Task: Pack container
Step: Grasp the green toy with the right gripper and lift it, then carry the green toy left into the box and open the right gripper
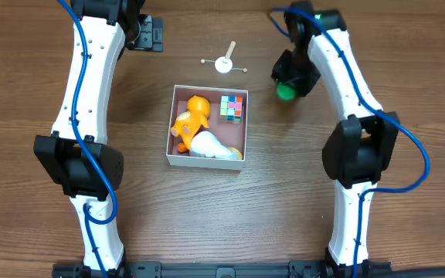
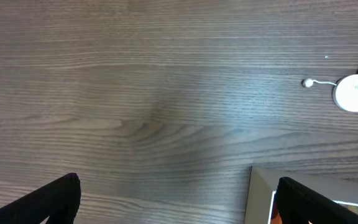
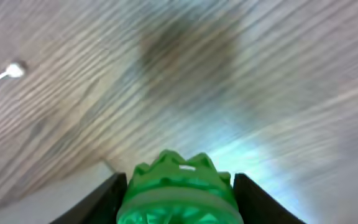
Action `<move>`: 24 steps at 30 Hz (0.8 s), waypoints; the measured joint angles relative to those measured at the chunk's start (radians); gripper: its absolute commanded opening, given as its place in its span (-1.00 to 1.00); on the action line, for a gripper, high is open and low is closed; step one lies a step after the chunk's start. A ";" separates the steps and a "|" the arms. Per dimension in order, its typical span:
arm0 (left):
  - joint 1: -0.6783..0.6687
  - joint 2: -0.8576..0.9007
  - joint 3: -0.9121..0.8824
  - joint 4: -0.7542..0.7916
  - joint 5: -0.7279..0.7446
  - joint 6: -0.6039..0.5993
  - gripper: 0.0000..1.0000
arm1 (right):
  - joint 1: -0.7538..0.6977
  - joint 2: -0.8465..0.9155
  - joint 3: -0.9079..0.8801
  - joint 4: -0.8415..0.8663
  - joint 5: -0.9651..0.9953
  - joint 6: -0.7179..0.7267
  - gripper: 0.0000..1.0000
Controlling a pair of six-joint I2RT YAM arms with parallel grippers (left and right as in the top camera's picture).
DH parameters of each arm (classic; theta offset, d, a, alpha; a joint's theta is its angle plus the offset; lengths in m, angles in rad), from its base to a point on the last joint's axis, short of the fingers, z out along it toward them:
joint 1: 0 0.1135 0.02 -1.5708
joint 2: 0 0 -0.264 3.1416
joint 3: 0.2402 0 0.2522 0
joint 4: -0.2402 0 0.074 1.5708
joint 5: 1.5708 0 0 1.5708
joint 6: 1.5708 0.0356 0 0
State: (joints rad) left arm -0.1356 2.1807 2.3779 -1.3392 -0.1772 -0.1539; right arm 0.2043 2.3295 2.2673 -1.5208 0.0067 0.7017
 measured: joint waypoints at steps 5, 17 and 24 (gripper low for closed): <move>0.000 0.000 0.000 0.000 0.000 0.000 1.00 | 0.033 0.000 0.158 -0.171 -0.006 -0.060 -0.13; 0.000 0.000 0.000 0.000 0.000 0.000 1.00 | 0.261 0.000 0.160 -0.174 -0.172 -0.218 0.00; 0.000 0.000 0.000 0.001 0.000 0.000 1.00 | 0.354 0.000 0.083 -0.174 -0.096 -0.292 0.08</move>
State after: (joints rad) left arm -0.1356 2.1807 2.3779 -1.3384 -0.1772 -0.1539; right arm 0.5583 2.3291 2.3501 -1.6943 -0.0895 0.4095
